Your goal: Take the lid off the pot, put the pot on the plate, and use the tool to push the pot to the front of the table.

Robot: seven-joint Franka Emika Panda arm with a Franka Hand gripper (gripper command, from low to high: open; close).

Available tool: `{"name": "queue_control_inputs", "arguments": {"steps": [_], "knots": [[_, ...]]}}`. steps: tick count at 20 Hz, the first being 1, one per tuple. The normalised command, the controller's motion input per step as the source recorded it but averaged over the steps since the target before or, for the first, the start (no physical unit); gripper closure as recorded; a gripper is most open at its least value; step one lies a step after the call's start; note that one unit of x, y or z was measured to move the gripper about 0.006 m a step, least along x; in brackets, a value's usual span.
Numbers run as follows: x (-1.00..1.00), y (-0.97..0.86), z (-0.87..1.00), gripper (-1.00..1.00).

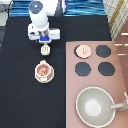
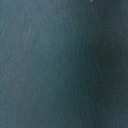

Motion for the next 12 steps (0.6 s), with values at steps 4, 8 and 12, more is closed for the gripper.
{"name": "queue_control_inputs", "arguments": {"steps": [4,8,12], "knots": [[1.00,0.02,-0.01,1.00],[1.00,0.09,0.40,1.00],[1.00,0.11,0.67,1.00]]}}
